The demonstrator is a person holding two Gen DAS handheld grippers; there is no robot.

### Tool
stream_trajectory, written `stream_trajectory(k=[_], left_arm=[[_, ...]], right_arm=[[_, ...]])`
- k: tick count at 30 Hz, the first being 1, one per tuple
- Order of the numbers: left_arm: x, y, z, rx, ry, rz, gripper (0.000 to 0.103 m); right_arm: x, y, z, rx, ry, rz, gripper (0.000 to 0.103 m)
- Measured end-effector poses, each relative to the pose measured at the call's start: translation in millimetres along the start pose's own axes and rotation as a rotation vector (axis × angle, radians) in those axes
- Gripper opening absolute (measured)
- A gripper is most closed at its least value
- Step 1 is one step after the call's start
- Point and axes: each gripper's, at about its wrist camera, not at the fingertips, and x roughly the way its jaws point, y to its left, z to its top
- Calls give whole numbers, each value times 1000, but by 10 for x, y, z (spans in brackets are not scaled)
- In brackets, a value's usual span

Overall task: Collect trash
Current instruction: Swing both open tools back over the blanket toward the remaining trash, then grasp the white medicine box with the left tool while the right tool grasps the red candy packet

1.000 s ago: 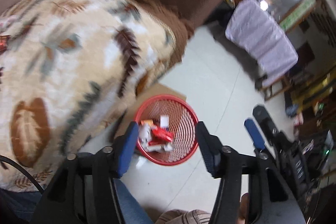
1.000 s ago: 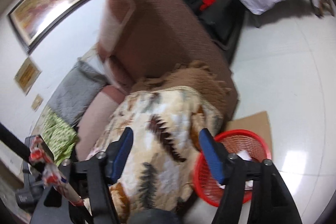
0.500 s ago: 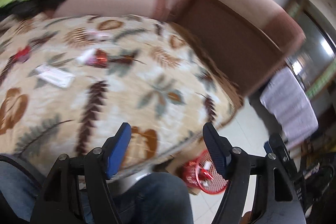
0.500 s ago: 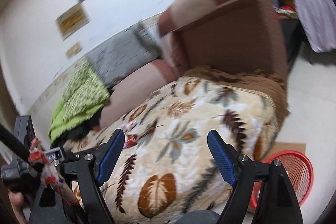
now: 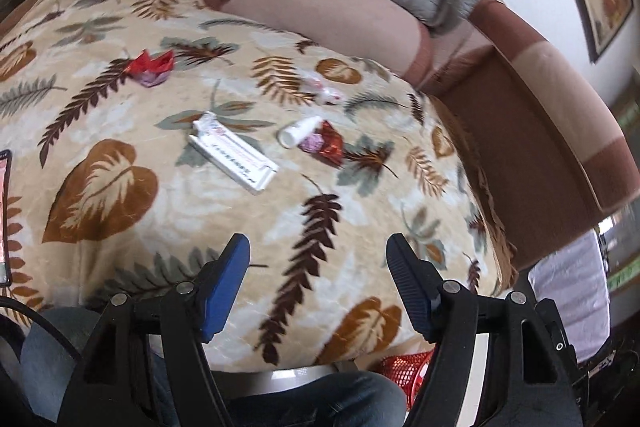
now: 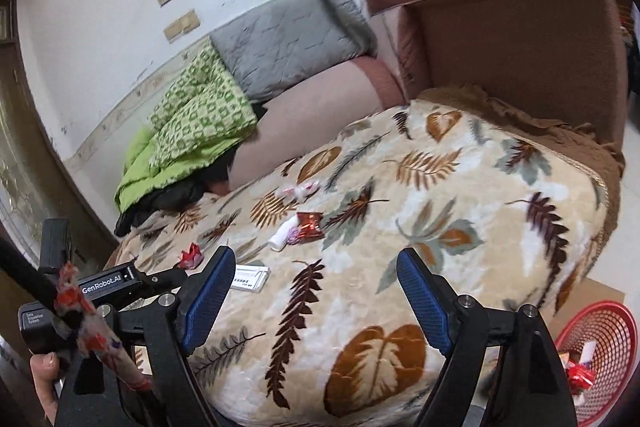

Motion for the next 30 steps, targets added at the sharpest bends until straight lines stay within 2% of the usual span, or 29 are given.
stream_trajectory(k=[7, 12, 22, 27, 30], left_arm=[[210, 272, 65, -78, 15, 25, 70], [349, 364, 80, -94, 26, 50, 70], [522, 566, 118, -154, 47, 84, 70], [560, 571, 316, -184, 58, 133, 70], [642, 624, 503, -248, 91, 158, 70]], right_arm=[[402, 167, 13, -14, 61, 103, 87], [650, 216, -10, -16, 95, 117, 87], [1066, 58, -53, 43, 136, 102, 85], [1401, -28, -10, 71, 163, 129, 79], [1726, -34, 81, 74, 198, 151, 79]])
